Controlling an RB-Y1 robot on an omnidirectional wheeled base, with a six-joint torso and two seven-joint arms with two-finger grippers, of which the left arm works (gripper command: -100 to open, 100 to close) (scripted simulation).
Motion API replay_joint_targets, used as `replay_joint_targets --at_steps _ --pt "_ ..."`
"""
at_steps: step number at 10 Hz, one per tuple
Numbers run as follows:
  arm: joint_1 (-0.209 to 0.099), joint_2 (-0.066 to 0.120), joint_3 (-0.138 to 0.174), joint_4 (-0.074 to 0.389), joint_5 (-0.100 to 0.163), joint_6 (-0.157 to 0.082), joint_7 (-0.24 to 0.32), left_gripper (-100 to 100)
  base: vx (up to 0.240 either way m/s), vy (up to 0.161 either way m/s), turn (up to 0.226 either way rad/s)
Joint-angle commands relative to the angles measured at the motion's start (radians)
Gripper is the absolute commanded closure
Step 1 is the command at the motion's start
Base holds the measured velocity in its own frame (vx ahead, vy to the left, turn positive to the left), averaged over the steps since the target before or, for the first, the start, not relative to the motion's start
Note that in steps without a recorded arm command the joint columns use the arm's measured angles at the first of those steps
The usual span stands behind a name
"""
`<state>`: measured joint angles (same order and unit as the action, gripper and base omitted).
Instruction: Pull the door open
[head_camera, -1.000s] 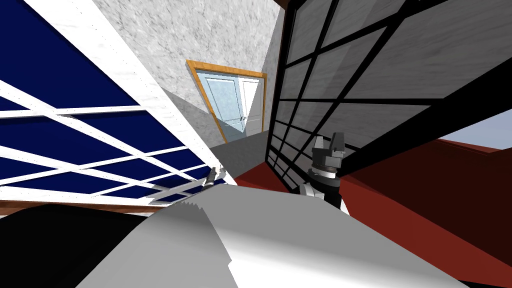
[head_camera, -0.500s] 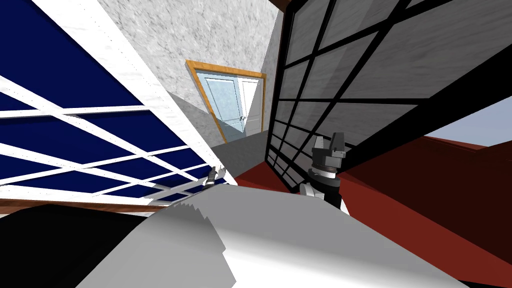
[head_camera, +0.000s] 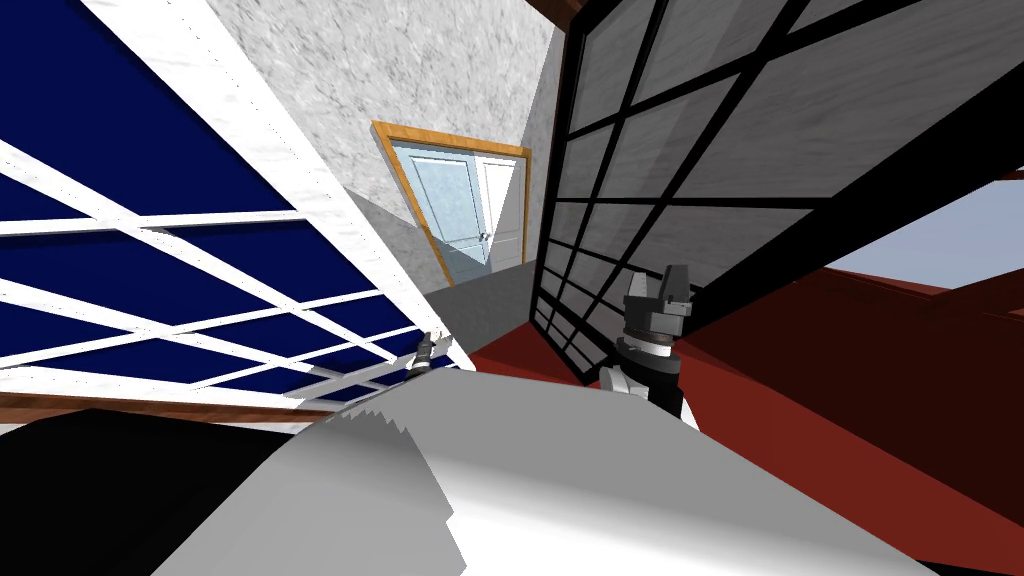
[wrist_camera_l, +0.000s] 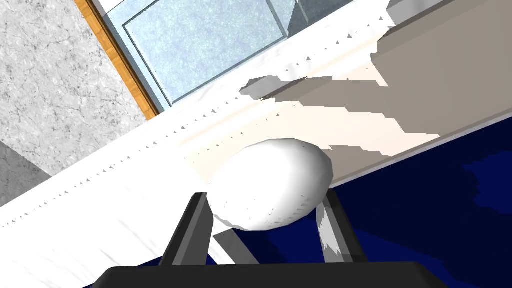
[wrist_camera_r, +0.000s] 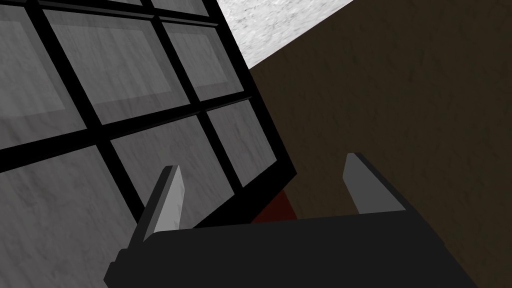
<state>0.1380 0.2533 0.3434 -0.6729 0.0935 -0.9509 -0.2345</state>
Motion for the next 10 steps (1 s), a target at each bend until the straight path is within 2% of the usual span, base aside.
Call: replay_joint_targets --at_steps 1,2,3,4,6,7,8,9,10 --pt "-0.006 -0.001 -0.016 0.006 0.019 0.002 0.050 100 -0.048 0.014 -0.037" --pt "-0.006 -0.001 -0.016 0.006 0.019 0.002 0.069 100 -0.037 0.014 -0.018" --pt "-0.011 0.000 -0.025 0.007 0.032 0.004 0.103 100 -0.039 0.013 -0.019" --pt "-0.011 0.000 -0.025 0.007 0.032 0.004 0.110 100 -0.029 0.007 -0.015" --pt "-0.020 0.002 -0.044 0.010 0.058 0.007 0.175 100 -0.041 0.008 -0.028" --pt "-0.020 0.002 -0.044 0.010 0.058 0.007 0.194 100 -0.040 0.017 -0.022" --pt "-0.024 0.003 -0.054 0.012 0.071 0.009 0.228 100 -0.038 0.016 -0.019" --pt "-0.024 0.003 -0.054 0.012 0.071 0.009 0.235 100 -0.030 0.009 -0.020" --pt "-0.029 0.005 -0.064 0.013 0.085 0.011 0.275 100 -0.035 0.008 -0.022"
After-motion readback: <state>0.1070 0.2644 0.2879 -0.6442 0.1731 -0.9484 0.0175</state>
